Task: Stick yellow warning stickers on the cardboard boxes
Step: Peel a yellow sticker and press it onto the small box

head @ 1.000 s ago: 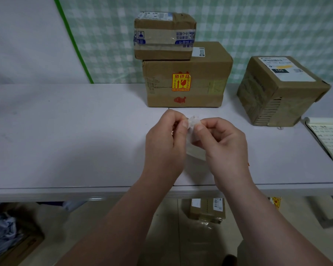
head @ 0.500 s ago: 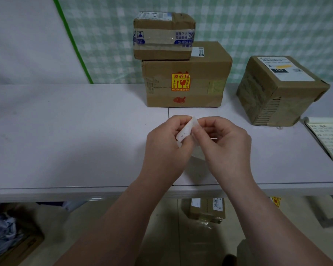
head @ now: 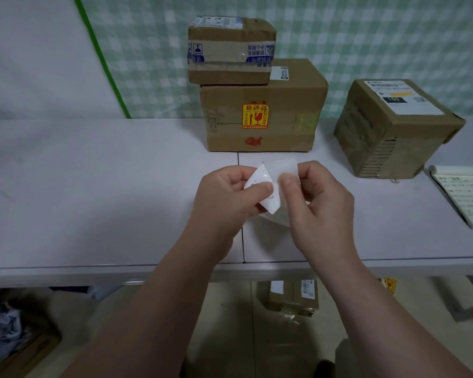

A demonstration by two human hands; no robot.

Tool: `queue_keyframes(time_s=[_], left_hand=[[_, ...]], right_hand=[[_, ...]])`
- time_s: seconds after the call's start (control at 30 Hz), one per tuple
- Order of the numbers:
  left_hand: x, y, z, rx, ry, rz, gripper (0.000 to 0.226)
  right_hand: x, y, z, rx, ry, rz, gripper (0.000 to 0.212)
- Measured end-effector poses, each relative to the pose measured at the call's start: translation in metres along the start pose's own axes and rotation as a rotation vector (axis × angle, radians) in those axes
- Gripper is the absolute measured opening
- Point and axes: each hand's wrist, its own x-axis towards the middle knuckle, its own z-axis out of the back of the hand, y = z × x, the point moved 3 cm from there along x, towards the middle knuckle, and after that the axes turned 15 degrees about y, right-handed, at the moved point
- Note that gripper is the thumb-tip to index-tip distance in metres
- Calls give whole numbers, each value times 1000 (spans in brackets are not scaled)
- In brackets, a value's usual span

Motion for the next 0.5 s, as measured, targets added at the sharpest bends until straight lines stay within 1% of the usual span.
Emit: queue_keyframes(time_s=[0.1,0.2,0.27,0.37,0.4,0.5], left_hand=[[1,-1,1,-96,91,49,13],[0,-2,0,-159,173,90,16],[1,-2,1,-204,205,130,17],[1,-1,1,-276,227,185,17],[1,-1,2,-307,226,194,17],[-2,-1,2,-349,230,201,21]], right_hand=[[2,-1,3,72,1,-37,12],[5,-2,7,170,45,-93,14],[6,-6,6,319,82,-153,17],[6,-10,-3,633,152,-254,19],[6,-11,-4,687,172,-264,19],[5,-7,-5,690,230,-222,13]])
